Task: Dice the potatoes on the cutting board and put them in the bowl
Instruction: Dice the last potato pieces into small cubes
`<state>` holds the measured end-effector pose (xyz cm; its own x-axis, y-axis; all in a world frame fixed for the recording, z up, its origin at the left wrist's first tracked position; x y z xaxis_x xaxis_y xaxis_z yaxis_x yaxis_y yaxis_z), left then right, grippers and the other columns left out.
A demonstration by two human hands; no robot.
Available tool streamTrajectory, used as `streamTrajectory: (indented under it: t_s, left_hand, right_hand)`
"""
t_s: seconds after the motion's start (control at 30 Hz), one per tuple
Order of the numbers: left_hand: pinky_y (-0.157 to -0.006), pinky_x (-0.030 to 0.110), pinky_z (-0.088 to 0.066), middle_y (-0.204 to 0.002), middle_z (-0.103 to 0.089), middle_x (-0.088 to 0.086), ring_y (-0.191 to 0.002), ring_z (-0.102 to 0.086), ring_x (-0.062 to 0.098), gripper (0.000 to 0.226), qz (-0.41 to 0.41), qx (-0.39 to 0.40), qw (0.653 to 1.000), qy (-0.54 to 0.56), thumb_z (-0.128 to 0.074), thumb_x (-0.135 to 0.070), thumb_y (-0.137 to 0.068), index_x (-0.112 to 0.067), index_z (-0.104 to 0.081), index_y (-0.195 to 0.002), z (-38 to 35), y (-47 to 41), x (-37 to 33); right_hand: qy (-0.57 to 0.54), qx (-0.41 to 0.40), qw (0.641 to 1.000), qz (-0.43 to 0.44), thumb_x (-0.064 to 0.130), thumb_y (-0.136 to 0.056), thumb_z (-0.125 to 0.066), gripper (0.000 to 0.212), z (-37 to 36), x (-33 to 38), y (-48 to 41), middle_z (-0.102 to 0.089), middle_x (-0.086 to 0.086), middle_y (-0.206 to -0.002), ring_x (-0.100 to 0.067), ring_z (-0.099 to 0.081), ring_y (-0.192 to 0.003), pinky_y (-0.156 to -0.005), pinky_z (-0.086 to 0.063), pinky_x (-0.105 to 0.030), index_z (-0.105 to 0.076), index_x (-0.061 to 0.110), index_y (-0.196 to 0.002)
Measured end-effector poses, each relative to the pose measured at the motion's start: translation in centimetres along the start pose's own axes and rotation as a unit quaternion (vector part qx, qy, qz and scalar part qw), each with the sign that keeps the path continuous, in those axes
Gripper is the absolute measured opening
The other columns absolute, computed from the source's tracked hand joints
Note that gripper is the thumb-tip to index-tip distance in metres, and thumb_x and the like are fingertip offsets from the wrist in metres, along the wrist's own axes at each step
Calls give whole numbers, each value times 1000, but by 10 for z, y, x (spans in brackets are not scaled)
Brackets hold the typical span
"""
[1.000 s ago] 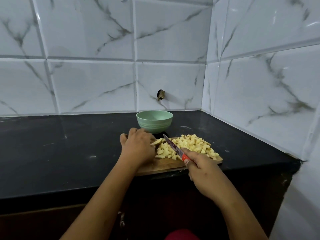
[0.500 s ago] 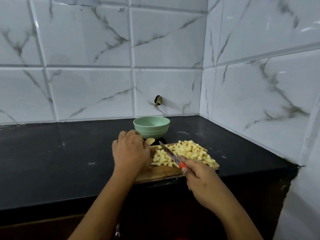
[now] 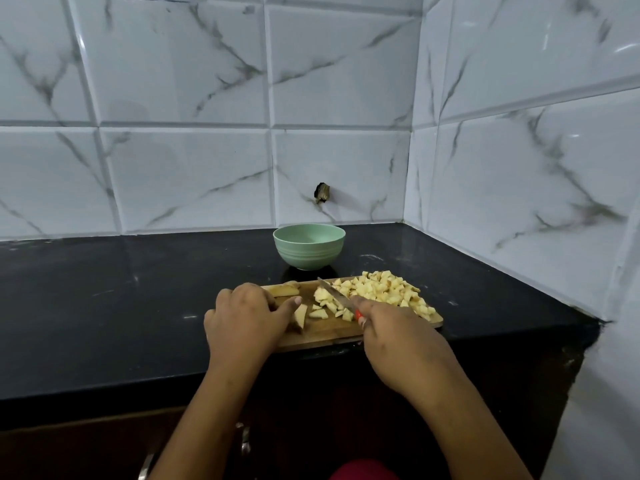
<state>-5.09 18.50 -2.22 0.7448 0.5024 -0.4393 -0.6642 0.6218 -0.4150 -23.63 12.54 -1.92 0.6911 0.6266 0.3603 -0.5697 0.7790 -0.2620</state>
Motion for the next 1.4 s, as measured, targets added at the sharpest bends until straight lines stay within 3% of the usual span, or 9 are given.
streamTrajectory:
  t_s: [0.1, 0.23, 0.3, 0.47, 0.67, 0.9, 1.03, 1.27, 1.4]
  left_hand:
    - [-80, 32, -33, -105, -57, -12, -94, -36, 9, 32, -16, 22, 1000, 8, -54, -57, -86, -30, -70, -92, 3, 2, 1]
    - [-97, 39, -37, -127, -53, -13, -122, -41, 16, 26, -62, 111, 991, 41, -59, -44, -88, -44, -60, -114, -3, 4, -3]
    - [-100, 39, -35, -130, -52, -15, -125, -41, 15, 28, -78, 147, 985, 33, -57, -43, -90, -51, -57, -116, -7, 7, -8]
    - [-90, 32, -28, -119, -55, -14, -116, -46, 12, 29, -72, 121, 990, 26, -58, -52, -87, -46, -60, -115, -6, 9, -12]
    - [-84, 31, -24, -114, -61, -13, -112, -50, 12, 37, -45, 54, 997, 38, -60, -57, -83, -42, -62, -117, -4, 13, -14]
    - [-83, 29, -24, -70, -47, -21, -86, -46, 5, 15, -44, 37, 996, 74, -62, -46, -86, -43, -70, -99, -7, 14, -15]
    - [-90, 31, -28, -97, -61, -17, -98, -48, 9, 20, -34, 49, 996, 69, -59, -39, -90, -40, -66, -109, -7, 12, -14]
    - [-98, 32, -26, -80, -46, -18, -92, -41, 4, 21, -49, 36, 998, 22, -54, -37, -94, -40, -65, -111, -8, 12, -15]
    - [-99, 31, -25, -94, -59, -17, -86, -35, 2, 22, -59, 42, 997, 10, -53, -37, -94, -41, -65, -112, -9, 11, -16]
  right_hand:
    - [-51, 50, 997, 31, 28, -103, -33, 41, -3, 10, 16, -62, 5, -120, -12, -60, -99, -83, -54, -34, -39, 42, -141]
    - [-7, 61, 998, 12, 21, -102, -33, 46, -6, 13, 18, -61, 4, -115, -14, -59, -91, -70, -47, -29, -36, 40, -143]
    - [15, 51, 999, -11, 18, -101, -34, 49, -6, 10, 10, -59, 3, -122, -17, -59, -96, -72, -48, -31, -34, 38, -145]
    - [8, 26, 1000, -15, 21, -101, -33, 48, -6, 13, 7, -61, 2, -118, -16, -58, -92, -65, -46, -30, -32, 39, -146]
    - [-31, 29, 999, 16, 26, -102, -34, 45, -8, 27, 14, -56, 4, -131, -14, -57, -107, -86, -52, -34, -33, 36, -146]
    - [-27, 26, 999, 25, 25, -102, -33, 44, -8, 37, 19, -59, 3, -123, -15, -58, -101, -79, -51, -32, -35, 32, -146]
    - [23, 19, 999, 26, 22, -102, -31, 48, -8, 35, 15, -57, 3, -128, -17, -57, -105, -76, -48, -32, -29, 35, -148]
    - [11, 26, 999, 39, 28, -103, -29, 44, -11, 30, 10, -59, 6, -124, -12, -57, -96, -71, -47, -30, -32, 38, -146]
    - [21, 11, 999, 41, 29, -103, -30, 44, -14, 29, 8, -61, 7, -118, -11, -56, -91, -64, -43, -28, -33, 39, -146]
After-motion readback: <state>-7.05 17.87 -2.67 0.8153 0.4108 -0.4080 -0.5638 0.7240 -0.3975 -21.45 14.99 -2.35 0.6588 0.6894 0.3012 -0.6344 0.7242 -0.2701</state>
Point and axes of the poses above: each hand's wrist, its own y-axis away from the middle knuckle, its own z-axis out of the back of the hand, x = y × z, the point moved 7 cm from there along -y, towards the middle knuckle
